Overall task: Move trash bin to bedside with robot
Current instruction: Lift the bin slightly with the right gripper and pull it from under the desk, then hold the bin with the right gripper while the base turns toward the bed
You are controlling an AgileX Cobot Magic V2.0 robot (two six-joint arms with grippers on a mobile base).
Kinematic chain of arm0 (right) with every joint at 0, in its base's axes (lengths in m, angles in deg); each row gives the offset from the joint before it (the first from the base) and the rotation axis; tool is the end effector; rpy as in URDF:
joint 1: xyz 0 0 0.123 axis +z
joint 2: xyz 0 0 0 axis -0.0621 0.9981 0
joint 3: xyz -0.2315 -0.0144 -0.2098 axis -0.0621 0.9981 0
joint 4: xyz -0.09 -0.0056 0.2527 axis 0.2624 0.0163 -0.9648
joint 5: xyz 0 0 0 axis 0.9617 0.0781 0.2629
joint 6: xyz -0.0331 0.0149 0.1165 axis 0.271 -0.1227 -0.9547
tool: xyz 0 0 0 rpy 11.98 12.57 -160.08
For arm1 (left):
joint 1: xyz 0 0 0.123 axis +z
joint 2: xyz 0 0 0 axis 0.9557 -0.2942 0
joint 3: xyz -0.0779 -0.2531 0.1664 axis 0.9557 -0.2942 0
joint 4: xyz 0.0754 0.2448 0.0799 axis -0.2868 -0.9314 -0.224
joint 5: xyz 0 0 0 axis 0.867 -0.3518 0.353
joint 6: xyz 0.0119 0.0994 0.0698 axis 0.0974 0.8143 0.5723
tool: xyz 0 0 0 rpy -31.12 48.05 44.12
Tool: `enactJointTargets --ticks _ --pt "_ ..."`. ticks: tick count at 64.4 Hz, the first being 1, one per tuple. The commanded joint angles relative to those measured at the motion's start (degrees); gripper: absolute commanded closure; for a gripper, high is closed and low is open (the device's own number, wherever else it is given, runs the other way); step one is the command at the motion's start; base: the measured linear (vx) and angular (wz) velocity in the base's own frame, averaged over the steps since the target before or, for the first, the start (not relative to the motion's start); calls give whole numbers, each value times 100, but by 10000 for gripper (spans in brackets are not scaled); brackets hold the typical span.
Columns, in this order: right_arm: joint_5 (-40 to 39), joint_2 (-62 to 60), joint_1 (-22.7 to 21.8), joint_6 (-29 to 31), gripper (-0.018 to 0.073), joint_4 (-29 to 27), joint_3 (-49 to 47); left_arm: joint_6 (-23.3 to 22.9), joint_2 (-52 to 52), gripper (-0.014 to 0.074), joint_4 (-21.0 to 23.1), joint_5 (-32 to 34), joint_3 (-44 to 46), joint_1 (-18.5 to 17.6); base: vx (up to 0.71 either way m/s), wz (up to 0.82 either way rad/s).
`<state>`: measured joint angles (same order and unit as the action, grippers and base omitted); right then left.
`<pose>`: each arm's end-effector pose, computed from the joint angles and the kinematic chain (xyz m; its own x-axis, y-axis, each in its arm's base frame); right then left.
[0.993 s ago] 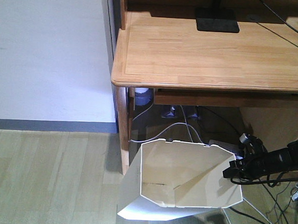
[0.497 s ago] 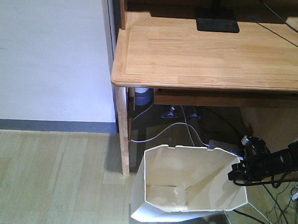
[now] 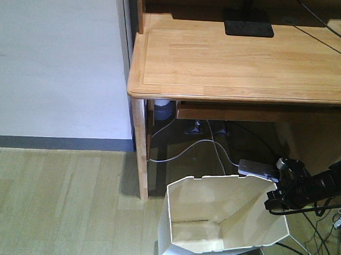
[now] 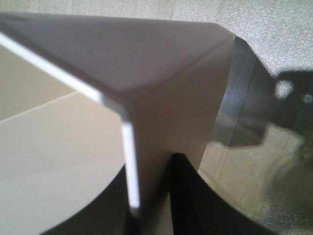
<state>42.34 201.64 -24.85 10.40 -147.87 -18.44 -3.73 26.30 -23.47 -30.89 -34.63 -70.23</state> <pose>0.3523 -0.0740 -0.1308 -0.9843 -0.1070 -0.1405 -0.1619 0.8645 0.4758 0.0757 0.0041 0.1916 -0.0412 -0.0181 -0.9990 -0.0519 0.9985 -0.0160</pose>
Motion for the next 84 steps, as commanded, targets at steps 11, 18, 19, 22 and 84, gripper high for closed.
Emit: enactJointTargets --ticks 11,18,19,22,84 --pt "1506 -436 -27 -72 564 -290 -36 -25 31 603 26 412 119 0 0 0" --pt "1506 -436 -27 -72 564 -290 -36 -25 31 603 26 412 119 0 0 0" --pt "1506 -436 -27 -72 564 -290 -36 -25 31 603 26 412 119 0 0 0" --pt "1506 -436 -27 -72 564 -290 -36 -25 31 603 26 412 119 0 0 0" --pt "1492 -436 -33 -67 564 -290 -36 -25 31 603 26 412 119 0 -5 21"
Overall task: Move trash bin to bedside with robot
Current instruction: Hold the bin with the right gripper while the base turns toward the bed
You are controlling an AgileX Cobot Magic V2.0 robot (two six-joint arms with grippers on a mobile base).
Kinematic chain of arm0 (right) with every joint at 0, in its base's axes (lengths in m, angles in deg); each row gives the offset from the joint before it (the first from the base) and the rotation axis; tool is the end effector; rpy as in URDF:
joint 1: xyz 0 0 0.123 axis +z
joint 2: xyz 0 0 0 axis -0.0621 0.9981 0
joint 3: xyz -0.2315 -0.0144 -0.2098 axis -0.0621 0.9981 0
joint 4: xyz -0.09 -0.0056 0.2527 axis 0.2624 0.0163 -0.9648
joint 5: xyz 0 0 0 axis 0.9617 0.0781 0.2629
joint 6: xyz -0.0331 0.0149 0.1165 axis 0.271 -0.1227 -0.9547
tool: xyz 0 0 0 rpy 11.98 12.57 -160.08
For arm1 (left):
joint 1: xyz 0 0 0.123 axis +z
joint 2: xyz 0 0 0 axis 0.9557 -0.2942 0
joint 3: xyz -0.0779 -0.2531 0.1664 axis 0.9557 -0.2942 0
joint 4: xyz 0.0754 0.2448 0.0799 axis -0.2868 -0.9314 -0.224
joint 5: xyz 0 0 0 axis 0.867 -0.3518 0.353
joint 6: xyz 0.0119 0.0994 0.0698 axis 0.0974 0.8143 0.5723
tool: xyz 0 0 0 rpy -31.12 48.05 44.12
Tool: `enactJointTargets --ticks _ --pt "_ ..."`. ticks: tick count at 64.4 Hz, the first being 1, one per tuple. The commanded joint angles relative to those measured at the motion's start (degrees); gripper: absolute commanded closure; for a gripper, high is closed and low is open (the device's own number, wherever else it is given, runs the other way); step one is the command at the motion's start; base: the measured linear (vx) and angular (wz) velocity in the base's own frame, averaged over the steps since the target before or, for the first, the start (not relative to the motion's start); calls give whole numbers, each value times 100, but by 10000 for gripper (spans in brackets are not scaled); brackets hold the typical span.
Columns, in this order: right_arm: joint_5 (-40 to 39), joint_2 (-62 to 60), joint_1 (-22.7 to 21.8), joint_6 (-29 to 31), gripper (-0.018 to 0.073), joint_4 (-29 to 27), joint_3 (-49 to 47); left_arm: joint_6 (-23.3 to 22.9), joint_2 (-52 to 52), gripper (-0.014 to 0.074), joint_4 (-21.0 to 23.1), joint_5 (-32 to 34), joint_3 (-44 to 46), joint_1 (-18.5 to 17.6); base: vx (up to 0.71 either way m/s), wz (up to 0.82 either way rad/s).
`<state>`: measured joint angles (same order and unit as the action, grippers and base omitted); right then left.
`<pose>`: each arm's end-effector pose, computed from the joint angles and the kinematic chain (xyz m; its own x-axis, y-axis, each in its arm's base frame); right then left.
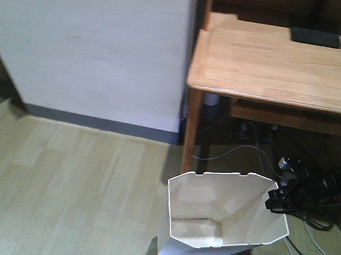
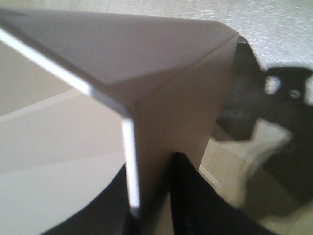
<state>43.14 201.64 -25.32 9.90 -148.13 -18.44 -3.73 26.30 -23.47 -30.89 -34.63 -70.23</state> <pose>0.3516 -0.0754 -0.1299 -0.9869 -0.0875 -0.1357 -0.1436 0.8600 0.4897 0.0757 0.0041 0.1916 -0.0412 -0.0181 -0.9990 -0.0519 0.9985 -0.0160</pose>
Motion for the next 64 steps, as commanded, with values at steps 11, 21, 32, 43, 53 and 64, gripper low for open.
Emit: enactJointTargets --ticks 11,21,32,43,53,64 --pt "1413 -436 13 -17 564 -264 -36 -25 31 603 26 412 119 0 -16 63" --pt "1413 -436 13 -17 564 -264 -36 -25 31 603 26 412 119 0 -15 62" --pt "1413 -436 13 -17 564 -264 -36 -25 31 603 26 412 119 0 -11 56" --pt "1413 -436 13 -17 564 -264 -36 -25 31 603 26 412 119 0 -6 47" --pt "1413 -436 13 -17 564 -264 -36 -25 31 603 26 412 119 0 0 41" --pt "1413 -436 13 -17 564 -264 -36 -25 31 603 26 412 119 0 5 41"
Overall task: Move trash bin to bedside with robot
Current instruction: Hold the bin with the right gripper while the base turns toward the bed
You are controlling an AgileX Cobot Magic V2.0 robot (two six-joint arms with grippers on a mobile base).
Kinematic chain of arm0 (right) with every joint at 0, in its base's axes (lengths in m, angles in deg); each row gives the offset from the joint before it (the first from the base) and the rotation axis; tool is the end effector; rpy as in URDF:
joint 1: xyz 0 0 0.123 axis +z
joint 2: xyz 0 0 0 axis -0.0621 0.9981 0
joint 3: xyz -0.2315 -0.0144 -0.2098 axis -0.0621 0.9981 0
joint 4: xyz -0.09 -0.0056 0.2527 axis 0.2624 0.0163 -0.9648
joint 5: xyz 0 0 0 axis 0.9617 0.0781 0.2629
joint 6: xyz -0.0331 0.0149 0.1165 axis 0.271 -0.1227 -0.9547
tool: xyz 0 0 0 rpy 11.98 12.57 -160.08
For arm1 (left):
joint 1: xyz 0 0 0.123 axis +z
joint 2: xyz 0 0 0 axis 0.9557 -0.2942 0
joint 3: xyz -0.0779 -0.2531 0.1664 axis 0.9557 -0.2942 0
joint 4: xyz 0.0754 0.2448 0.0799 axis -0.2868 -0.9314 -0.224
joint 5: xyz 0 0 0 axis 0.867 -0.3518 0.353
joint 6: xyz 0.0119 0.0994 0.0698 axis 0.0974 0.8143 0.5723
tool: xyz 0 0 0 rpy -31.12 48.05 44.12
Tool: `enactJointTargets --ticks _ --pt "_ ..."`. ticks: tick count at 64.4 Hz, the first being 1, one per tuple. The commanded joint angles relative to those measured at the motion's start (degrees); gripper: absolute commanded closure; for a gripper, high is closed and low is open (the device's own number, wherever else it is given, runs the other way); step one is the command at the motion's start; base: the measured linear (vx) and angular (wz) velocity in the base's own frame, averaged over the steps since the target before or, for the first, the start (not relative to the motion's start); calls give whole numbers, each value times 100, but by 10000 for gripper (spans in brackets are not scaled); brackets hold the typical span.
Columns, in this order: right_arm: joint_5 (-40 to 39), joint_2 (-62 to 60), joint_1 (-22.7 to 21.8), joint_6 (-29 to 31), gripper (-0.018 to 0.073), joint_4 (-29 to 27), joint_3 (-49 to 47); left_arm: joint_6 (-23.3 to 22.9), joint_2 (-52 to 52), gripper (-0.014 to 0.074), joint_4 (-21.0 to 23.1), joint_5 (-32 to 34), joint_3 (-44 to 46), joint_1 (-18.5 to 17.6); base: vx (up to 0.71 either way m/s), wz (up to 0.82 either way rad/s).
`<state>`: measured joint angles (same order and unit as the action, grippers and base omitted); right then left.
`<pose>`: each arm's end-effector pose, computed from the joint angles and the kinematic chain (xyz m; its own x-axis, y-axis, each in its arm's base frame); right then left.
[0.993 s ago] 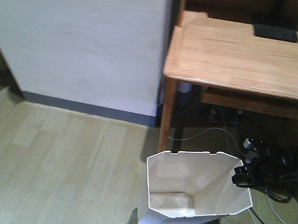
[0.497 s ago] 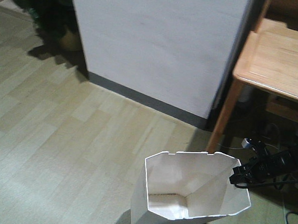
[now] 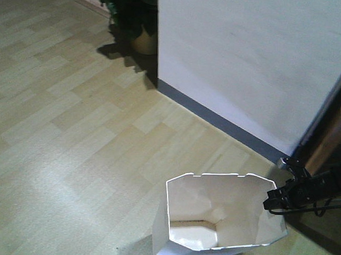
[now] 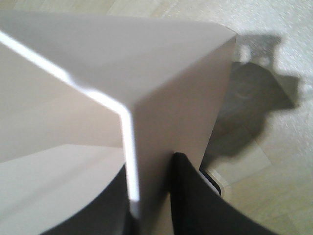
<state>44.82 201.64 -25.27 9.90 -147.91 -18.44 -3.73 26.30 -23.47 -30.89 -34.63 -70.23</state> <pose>0.3505 -0.0721 -0.1282 -0.9867 -0.0935 -0.1331 -0.1494 0.8446 0.5141 0.0757 0.0041 0.1916 -0.0412 -0.0181 -0.9990 -0.0519 0.9985 -0.0160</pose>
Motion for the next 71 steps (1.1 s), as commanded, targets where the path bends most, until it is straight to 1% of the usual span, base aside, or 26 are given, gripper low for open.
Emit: enactJointTargets --ticks 1,34,71 --pt "1244 -436 8 -17 564 -285 -36 -25 31 603 26 412 119 0 7 42" --pt "1249 -436 8 -17 564 -285 -36 -25 31 603 26 412 119 0 9 47" --pt "1249 -436 8 -17 564 -285 -36 -25 31 603 26 412 119 0 16 64"
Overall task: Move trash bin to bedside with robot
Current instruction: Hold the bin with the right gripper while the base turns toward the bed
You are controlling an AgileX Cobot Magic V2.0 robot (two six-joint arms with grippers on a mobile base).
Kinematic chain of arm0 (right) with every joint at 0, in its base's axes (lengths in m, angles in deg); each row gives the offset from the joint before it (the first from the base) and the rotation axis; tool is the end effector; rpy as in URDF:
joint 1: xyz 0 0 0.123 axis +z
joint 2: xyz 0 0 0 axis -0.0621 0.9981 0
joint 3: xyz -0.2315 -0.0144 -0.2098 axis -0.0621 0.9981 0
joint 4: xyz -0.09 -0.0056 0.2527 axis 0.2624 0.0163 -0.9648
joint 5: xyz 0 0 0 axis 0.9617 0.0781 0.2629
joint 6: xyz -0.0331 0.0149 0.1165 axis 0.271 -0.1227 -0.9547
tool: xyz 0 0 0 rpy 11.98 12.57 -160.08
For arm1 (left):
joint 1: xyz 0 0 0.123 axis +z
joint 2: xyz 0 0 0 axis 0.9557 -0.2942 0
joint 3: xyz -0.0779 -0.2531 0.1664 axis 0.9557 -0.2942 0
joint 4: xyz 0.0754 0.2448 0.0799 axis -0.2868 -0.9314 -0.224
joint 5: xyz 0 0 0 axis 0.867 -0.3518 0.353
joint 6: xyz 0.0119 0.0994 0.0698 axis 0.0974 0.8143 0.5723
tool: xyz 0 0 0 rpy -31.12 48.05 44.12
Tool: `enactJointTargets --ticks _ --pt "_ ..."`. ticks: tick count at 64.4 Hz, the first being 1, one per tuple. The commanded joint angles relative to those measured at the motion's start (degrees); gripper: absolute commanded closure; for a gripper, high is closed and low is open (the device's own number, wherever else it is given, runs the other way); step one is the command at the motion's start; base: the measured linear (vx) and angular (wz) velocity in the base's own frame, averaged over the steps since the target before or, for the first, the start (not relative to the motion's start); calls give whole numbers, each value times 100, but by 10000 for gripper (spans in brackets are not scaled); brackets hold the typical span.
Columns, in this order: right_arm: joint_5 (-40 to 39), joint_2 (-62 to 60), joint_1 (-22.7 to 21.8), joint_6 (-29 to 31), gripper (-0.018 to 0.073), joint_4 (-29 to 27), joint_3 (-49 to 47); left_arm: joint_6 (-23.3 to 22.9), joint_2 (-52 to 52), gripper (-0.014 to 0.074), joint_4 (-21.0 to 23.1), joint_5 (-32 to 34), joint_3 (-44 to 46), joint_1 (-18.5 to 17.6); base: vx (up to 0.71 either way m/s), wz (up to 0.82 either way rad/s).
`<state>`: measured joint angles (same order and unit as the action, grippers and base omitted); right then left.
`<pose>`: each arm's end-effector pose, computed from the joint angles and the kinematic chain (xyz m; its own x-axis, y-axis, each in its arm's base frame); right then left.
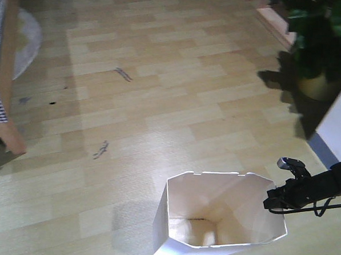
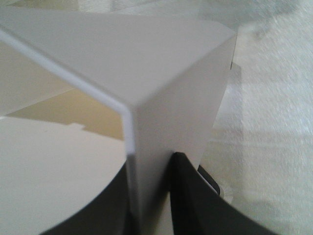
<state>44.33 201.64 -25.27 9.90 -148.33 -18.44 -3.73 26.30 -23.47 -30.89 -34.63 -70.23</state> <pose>0.3513 -0.0729 -0.1287 -0.9872 -0.0858 -0.1344 -0.1430 0.8494 0.5079 0.0757 0.0041 0.1916 -0.0412 -0.0181 -0.9990 -0.0519 0.9985 -0.0160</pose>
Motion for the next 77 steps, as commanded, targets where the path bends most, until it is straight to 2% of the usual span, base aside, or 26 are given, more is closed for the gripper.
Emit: enactJointTargets --ticks 1,27,77 --pt "1298 -436 8 -17 564 -243 -36 -25 31 603 26 412 119 0 17 60" --pt "1293 -436 8 -17 564 -243 -36 -25 31 603 26 412 119 0 20 38" --pt "1293 -436 8 -17 564 -243 -36 -25 31 603 26 412 119 0 32 8"
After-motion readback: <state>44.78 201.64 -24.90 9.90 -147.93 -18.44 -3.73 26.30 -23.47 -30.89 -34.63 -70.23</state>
